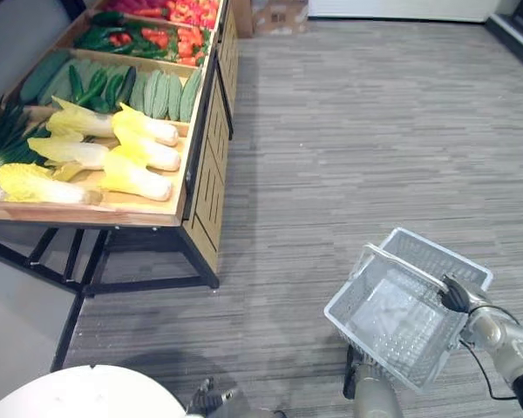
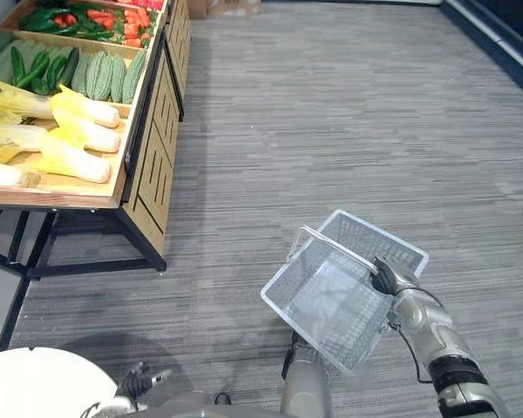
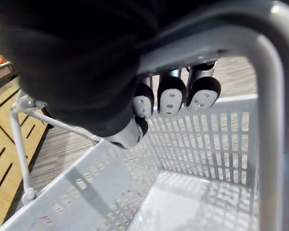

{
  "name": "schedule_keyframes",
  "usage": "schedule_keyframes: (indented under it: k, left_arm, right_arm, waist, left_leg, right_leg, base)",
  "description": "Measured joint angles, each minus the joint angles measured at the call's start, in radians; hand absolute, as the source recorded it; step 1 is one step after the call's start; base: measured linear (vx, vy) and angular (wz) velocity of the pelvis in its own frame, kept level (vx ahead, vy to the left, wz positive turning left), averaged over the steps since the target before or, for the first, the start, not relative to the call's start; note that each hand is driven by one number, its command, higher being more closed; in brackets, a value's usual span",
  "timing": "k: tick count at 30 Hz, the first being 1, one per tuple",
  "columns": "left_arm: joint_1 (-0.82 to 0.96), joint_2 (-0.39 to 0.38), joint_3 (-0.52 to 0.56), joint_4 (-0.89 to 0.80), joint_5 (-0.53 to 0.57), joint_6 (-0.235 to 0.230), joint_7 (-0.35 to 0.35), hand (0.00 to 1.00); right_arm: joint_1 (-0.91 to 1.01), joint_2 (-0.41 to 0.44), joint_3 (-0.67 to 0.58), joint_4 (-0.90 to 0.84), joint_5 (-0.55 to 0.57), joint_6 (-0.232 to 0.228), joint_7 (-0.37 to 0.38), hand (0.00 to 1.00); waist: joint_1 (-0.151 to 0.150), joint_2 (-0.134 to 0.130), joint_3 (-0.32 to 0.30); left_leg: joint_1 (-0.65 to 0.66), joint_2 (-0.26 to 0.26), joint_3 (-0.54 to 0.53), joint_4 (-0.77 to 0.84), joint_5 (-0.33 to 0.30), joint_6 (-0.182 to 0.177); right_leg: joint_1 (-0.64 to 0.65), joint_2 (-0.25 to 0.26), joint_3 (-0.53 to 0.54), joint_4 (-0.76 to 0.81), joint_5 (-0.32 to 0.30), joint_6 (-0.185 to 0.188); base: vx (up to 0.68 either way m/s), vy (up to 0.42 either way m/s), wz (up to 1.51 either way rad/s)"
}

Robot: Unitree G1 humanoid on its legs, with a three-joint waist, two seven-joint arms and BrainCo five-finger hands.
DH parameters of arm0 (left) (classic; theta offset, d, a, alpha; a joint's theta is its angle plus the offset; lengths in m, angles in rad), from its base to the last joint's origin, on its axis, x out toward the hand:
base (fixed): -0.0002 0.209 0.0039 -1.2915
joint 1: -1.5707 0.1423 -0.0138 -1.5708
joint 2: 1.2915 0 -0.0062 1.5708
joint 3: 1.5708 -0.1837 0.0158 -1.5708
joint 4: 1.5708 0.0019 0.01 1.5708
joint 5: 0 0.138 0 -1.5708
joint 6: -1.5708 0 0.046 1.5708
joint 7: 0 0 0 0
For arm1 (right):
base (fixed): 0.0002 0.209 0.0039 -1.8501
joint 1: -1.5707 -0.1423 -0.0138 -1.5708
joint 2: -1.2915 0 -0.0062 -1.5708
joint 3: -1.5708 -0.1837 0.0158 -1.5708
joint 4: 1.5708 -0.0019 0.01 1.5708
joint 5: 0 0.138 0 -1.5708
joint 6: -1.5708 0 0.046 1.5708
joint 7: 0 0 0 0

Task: Pick vegetable in the basket

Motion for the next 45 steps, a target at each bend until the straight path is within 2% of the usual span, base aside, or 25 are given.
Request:
schedule_keyframes:
  k: [2,3,4,6,9,10,11,13,16,19,20,21,22,23,27,30,31,32,34,35,36,37,40,44,45]
  left_arm:
    - [0.009,0.02,-0.002,-0.019,0.0,-0.002,0.007,0.0]
    - [0.007,0.02,-0.002,-0.019,0.0,-0.002,0.009,0.0]
    - [0.007,-0.001,-0.003,-0.019,0.0,-0.002,0.011,0.0]
    - [0.012,-0.031,0.001,-0.014,0.0,-0.002,0.013,0.0]
    - [0.011,-0.044,0.034,0.015,0.0,-0.002,0.013,0.0]
    - [0.014,-0.041,0.05,0.026,0.001,0.0,0.014,0.0]
    - [0.017,-0.039,0.054,0.032,0.001,0.0,0.014,0.0]
    - [0.018,-0.038,0.068,0.05,0.008,0.001,0.014,0.0]
    - [0.039,-0.047,0.078,0.04,0.009,-0.001,0.012,0.0]
    - [0.071,-0.055,0.091,0.042,0.014,0.002,0.011,0.0]
    - [0.095,-0.058,0.098,0.044,0.045,0.003,0.011,0.0]
    - [0.107,-0.06,0.101,0.046,0.048,0.003,0.011,0.0]
    - [0.117,-0.062,0.108,0.059,0.048,0.004,0.011,0.0]
    - [0.119,-0.06,0.112,0.062,0.049,0.005,0.012,0.0]
    - [0.105,-0.059,0.14,0.057,0.049,0.003,0.012,0.0]
    - [0.106,-0.058,0.141,0.057,0.049,0.004,0.013,0.0]
    - [0.115,-0.052,0.139,0.058,0.049,0.004,0.014,0.0]
    - [0.126,-0.034,0.134,0.057,0.049,0.006,0.014,0.0]
    - [0.124,-0.01,0.116,0.055,0.048,0.009,0.014,0.0]
    - [0.12,-0.002,0.099,0.047,0.048,0.012,0.014,0.0]
    - [0.112,0.006,0.09,0.035,0.047,0.014,0.014,0.0]
    - [0.105,0.003,0.085,0.018,0.044,0.018,0.015,0.0]
    - [0.062,0.002,0.068,-0.019,0.028,0.018,0.019,0.0]
    - [0.027,-0.006,0.07,-0.057,0.023,0.012,0.041,0.0]
    - [0.026,-0.007,0.07,-0.057,0.016,0.011,0.043,0.0]
  right_arm:
    - [0.038,0.045,-0.033,-0.001,0.0,0.016,0.0,1.0]
    - [0.049,0.05,-0.048,0.0,0.0,0.018,-0.001,1.0]
    - [0.058,0.064,-0.078,0.007,0.001,0.023,-0.002,1.0]
    - [0.05,0.076,-0.079,0.006,0.002,0.022,-0.004,1.0]
    - [0.084,0.084,-0.103,0.0,0.003,0.026,-0.011,1.0]
    - [0.111,0.083,-0.105,-0.014,0.003,0.027,-0.021,1.0]
    - [0.123,0.082,-0.107,-0.016,0.003,0.029,-0.028,1.0]
    - [0.131,0.093,-0.126,-0.015,0.005,0.043,-0.046,1.0]
    - [0.126,0.093,-0.17,-0.016,0.023,0.054,-0.049,1.0]
    - [0.123,0.093,-0.191,-0.042,0.023,0.052,-0.052,1.0]
    - [0.123,0.092,-0.192,-0.054,0.033,0.047,-0.062,1.0]
    - [0.123,0.092,-0.19,-0.055,0.043,0.043,-0.067,1.0]
    - [0.123,0.1,-0.188,-0.054,0.046,0.039,-0.07,1.0]
    - [0.116,0.117,-0.16,-0.055,0.06,0.029,-0.071,1.0]
    - [0.074,0.121,-0.077,-0.053,0.058,0.027,-0.066,1.0]
    - [0.078,0.152,-0.036,-0.051,0.058,0.025,-0.064,1.0]
    - [0.083,0.181,-0.031,-0.046,0.053,0.025,-0.064,1.0]
    - [0.093,0.215,-0.016,-0.043,0.04,0.026,-0.063,1.0]
    - [0.116,0.235,-0.014,-0.038,0.04,0.027,-0.057,1.0]
    - [0.118,0.245,-0.015,-0.021,0.041,0.026,-0.049,1.0]
    - [0.12,0.246,-0.024,-0.015,0.041,0.028,-0.049,1.0]
    - [0.123,0.245,-0.04,-0.015,0.042,0.029,-0.05,1.0]
    - [0.12,0.239,-0.076,-0.006,0.044,0.034,-0.054,1.0]
    - [0.12,0.229,-0.146,0.064,0.051,0.035,-0.057,1.0]
    - [0.121,0.229,-0.164,0.078,0.052,0.036,-0.057,1.0]
  waist:
    - [-0.026,-0.043,-0.022]
    - [-0.028,-0.031,-0.028]
    - [-0.018,0.008,-0.044]
    - [-0.017,0.032,-0.053]
    - [-0.019,0.038,-0.057]
    - [-0.015,0.024,-0.051]
    - [-0.014,0.017,-0.048]
    - [0.012,0.017,-0.047]
    - [0.06,0.014,-0.045]
    - [0.065,0.01,-0.043]
    - [0.066,0.022,-0.048]
    - [0.071,0.032,-0.053]
    - [0.088,0.041,-0.056]
    - [0.1,0.022,-0.056]
    - [0.121,-0.014,-0.046]
    - [0.12,-0.024,-0.046]
    - [0.118,-0.038,-0.05]
    - [0.113,-0.06,-0.054]
    - [0.094,-0.081,-0.056]
    - [0.09,-0.092,-0.058]
    - [0.08,-0.095,-0.058]
    - [0.062,-0.084,-0.06]
    - [0.042,-0.076,-0.059]
    - [0.047,-0.082,-0.064]
    - [0.047,-0.083,-0.064]
  left_leg:
    - [0.052,0.006,-0.053,0.002,-0.048,-0.069]
    - [0.06,0.027,-0.066,0.005,-0.063,-0.076]
    - [0.047,0.08,-0.087,0.04,-0.07,-0.082]
    - [-0.029,0.139,-0.123,0.198,-0.036,-0.094]
    - [-0.15,0.182,-0.178,0.52,0.211,-0.078]
    - [-0.196,0.2,-0.172,0.643,0.389,-0.082]
    - [-0.229,0.215,-0.159,0.722,0.382,-0.073]
    - [-0.373,0.225,-0.121,0.932,0.23,-0.024]
    - [-0.541,0.167,-0.089,0.844,0.129,-0.033]
    - [-0.569,0.089,-0.052,0.444,0.128,-0.045]
    - [-0.544,0.061,-0.054,0.152,0.205,-0.051]
    - [-0.534,0.063,-0.056,0.049,0.238,-0.06]
    - [-0.525,0.073,-0.058,0.01,0.349,-0.059]
    - [-0.534,0.058,-0.044,0.045,0.381,-0.042]
    - [-0.563,0.042,0.019,0.181,0.289,0.047]
    - [-0.472,0.008,0.048,0.117,0.247,0.069]
    - [-0.412,-0.011,0.055,0.061,0.24,0.076]
    - [-0.328,-0.04,0.049,0.007,0.23,0.088]
    - [-0.262,-0.064,0.009,-0.019,0.217,0.102]
    - [-0.226,-0.08,-0.025,-0.024,0.207,0.116]
    - [-0.174,-0.091,-0.065,-0.034,0.194,0.13]
    - [-0.134,-0.091,-0.114,-0.035,0.187,0.132]
    - [-0.08,-0.084,-0.254,-0.029,0.152,0.125]
    - [-0.091,-0.075,-0.466,0.054,0.056,0.093]
    - [-0.09,-0.075,-0.493,0.071,0.036,0.087]
  right_leg:
    - [0.012,-0.004,-0.006,0.026,0.006,-0.034]
    - [0.005,0.009,-0.009,0.06,0.058,-0.039]
    - [-0.012,0.049,-0.033,0.111,0.039,-0.06]
    - [-0.001,0.104,-0.057,0.124,0.004,-0.1]
    - [0.092,0.155,-0.106,0.136,-0.054,-0.154]
    - [0.163,0.159,-0.112,0.106,-0.081,-0.163]
    - [0.205,0.166,-0.111,0.084,-0.097,-0.163]
    - [0.327,0.192,-0.086,-0.003,-0.109,-0.179]
    - [0.416,0.191,-0.068,-0.067,-0.11,-0.18]
    - [0.481,0.166,-0.057,-0.08,-0.158,-0.131]
    - [0.507,0.169,-0.051,-0.09,-0.198,-0.104]
    - [0.518,0.178,-0.038,-0.095,-0.217,-0.094]
    - [0.528,0.188,-0.011,-0.099,-0.237,-0.076]
    - [0.535,0.174,0.028,-0.099,-0.249,-0.082]
    - [0.537,0.124,0.082,-0.071,-0.228,-0.053]
    - [0.449,0.076,0.111,0.199,-0.22,-0.032]
    - [0.363,0.048,0.13,0.411,-0.181,0.045]
    - [0.26,0.022,0.181,0.659,-0.026,0.167]
    - [0.202,0.014,0.201,0.818,0.11,0.176]
    - [0.158,0.007,0.203,0.928,0.079,0.167]
    - [0.11,0.002,0.18,1.012,0.013,0.112]
    - [0.08,0.001,0.129,1.009,-0.055,0.028]
    - [0.041,0.02,0.062,0.696,-0.161,-0.049]
    - [0.049,0.071,0.203,0.069,-0.114,0.012]
    - [0.05,0.069,0.229,0.022,-0.11,0.018]
  base:
    - [0.54,-0.339,0.72]
    - [0.5,-0.329,0.49]
    - [0.53,-0.349,0.08]
    - [0.54,-0.375,-0.13]
    - [0.52,-0.32,-0.07]
    - [0.43,-0.214,0.09]
    - [0.54,-0.261,0.08]
    - [0.48,-0.219,-0.16]
    - [0.37,-0.07,-0.31]
    - [0.43,0.112,-0.21]
    - [0.42,0.175,-0.21]
    - [0.43,0.194,-0.43]
    - [0.43,0.19,-0.51]
    - [0.42,0.182,-0.4]
    - [0.36,0.159,-0.19]
    - [0.36,0.198,-0.1]
    - [0.33,0.164,-0.02]
    - [0.44,0.187,0.12]
    - [0.37,0.116,0.47]
    - [0.43,0.053,0.87]
    - [0.42,0.039,1.17]
    - [0.5,0.023,1.16]
    - [0.39,-0.03,1.42]
    - [0.43,-0.217,1.51]
    - [0.52,-0.403,1.51]
